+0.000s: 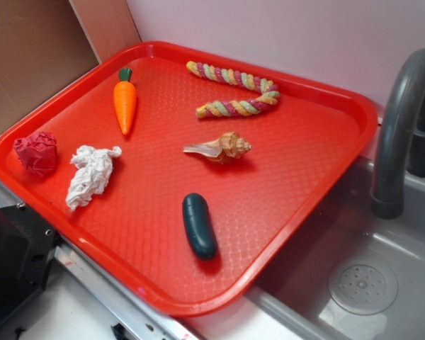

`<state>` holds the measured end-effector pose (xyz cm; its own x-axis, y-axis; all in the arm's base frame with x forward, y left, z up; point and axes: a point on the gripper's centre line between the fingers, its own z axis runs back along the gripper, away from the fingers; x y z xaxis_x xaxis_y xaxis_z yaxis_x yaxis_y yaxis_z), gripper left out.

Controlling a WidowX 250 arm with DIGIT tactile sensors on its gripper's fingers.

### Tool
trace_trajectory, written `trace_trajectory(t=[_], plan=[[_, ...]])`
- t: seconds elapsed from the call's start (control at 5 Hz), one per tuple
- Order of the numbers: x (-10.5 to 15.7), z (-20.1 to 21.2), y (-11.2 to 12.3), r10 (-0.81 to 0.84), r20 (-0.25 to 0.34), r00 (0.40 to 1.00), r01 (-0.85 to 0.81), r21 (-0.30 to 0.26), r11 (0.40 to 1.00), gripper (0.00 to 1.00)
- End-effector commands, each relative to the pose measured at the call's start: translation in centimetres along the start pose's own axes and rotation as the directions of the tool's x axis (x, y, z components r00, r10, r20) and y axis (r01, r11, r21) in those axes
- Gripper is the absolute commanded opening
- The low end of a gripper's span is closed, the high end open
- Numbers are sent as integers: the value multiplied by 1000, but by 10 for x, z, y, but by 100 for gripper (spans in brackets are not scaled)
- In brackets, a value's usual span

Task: Grab the carrot.

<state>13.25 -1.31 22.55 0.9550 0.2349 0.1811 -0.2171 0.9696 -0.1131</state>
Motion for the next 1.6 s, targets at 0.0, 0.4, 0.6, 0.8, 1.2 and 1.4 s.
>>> trace_trajectory(t=[0.0, 0.4, 0.6, 0.8, 1.2, 1.4], plan=[[47, -48, 12, 270, 158, 950, -275, 10, 961, 100], [101, -115, 42, 344, 226, 912, -366, 65, 928, 100], [114, -146, 59, 363, 179, 914, -382, 85, 920, 100], [119, -165, 70, 348, 156, 925, -367, 123, 922, 100], [114, -195, 78, 343, 65, 937, -349, 158, 924, 100], [114, -207, 81, 351, 12, 936, -349, 145, 926, 100]])
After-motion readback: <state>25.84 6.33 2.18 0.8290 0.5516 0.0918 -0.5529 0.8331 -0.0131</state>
